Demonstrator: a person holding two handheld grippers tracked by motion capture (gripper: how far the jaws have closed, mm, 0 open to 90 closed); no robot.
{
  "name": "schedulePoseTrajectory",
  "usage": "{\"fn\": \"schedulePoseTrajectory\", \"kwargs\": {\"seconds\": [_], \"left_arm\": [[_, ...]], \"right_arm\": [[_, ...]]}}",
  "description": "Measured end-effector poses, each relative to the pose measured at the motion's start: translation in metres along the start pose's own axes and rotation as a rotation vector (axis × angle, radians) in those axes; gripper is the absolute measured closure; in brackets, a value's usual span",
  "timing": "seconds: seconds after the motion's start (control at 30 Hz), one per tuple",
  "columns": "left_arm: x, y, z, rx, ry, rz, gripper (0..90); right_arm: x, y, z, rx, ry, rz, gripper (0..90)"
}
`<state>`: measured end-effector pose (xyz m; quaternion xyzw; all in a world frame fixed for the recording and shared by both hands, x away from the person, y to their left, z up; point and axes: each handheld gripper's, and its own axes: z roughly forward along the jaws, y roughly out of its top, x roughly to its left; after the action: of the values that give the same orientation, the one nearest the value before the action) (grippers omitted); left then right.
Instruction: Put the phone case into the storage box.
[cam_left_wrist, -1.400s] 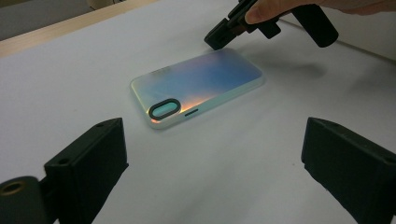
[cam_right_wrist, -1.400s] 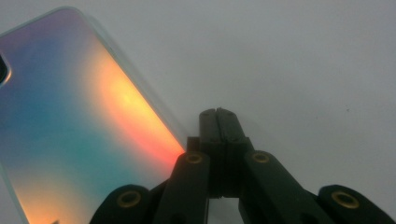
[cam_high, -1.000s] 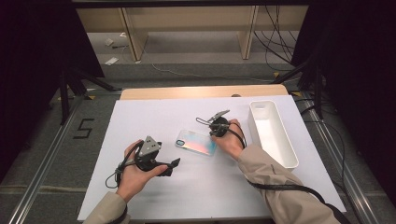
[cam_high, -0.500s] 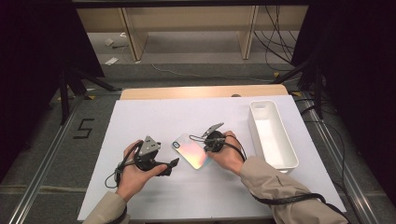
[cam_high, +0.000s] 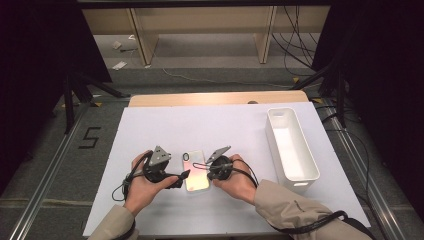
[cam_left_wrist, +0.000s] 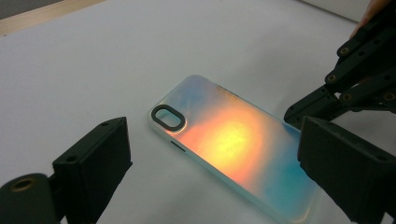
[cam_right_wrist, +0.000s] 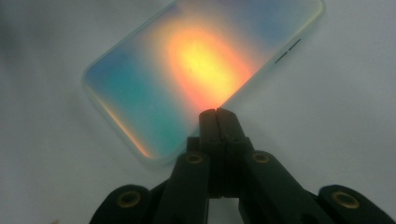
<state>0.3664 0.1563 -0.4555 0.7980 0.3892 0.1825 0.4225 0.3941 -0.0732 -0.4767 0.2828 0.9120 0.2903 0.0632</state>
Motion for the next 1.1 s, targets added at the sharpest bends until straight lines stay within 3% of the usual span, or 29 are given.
{"fn": "schedulePoseTrajectory", "kwargs": {"seconds": [0.37, 0.6, 1.1], "left_arm": [[0.003, -0.001, 0.000, 0.019, 0.011, -0.010, 10.2], [0.003, -0.002, 0.001, 0.032, 0.015, -0.013, 10.4], [0.004, -0.003, 0.002, 0.047, 0.023, -0.017, 10.8]], "right_arm": [[0.025, 0.001, 0.006, -0.037, 0.091, 0.004, 90.0], [0.036, 0.002, 0.013, -0.068, 0.121, -0.013, 90.0], [0.042, 0.002, 0.019, -0.108, 0.126, -0.043, 90.0]]}}
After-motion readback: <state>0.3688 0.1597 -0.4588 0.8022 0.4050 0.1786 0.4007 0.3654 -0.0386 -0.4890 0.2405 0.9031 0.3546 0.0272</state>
